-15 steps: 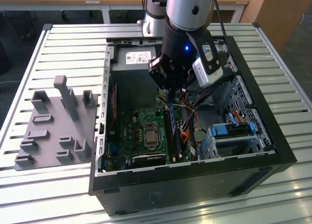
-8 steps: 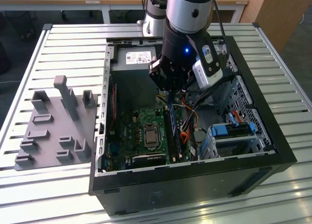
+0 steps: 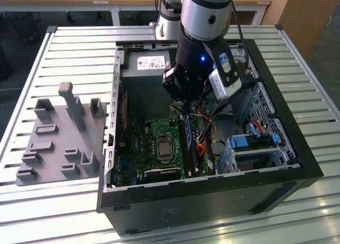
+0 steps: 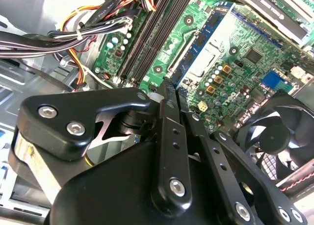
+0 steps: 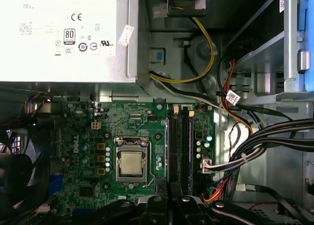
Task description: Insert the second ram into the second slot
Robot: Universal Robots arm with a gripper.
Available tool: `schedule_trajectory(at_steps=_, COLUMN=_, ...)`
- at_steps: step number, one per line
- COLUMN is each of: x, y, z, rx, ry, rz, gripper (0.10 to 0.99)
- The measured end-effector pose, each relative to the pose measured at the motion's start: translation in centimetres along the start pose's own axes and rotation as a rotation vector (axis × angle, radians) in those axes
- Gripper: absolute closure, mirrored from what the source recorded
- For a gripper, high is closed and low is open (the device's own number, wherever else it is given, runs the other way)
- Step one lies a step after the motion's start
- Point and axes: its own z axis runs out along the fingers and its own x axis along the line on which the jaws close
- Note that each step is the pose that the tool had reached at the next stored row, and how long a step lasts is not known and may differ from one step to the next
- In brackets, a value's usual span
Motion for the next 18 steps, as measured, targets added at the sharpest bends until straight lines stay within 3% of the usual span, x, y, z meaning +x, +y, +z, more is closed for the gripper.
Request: schedule_trajectory(at_steps=18, x=-0.21, y=-0.04, z=2.47, rx=0.0, ry=-0.0008, rz=-0.016, gripper=0.949)
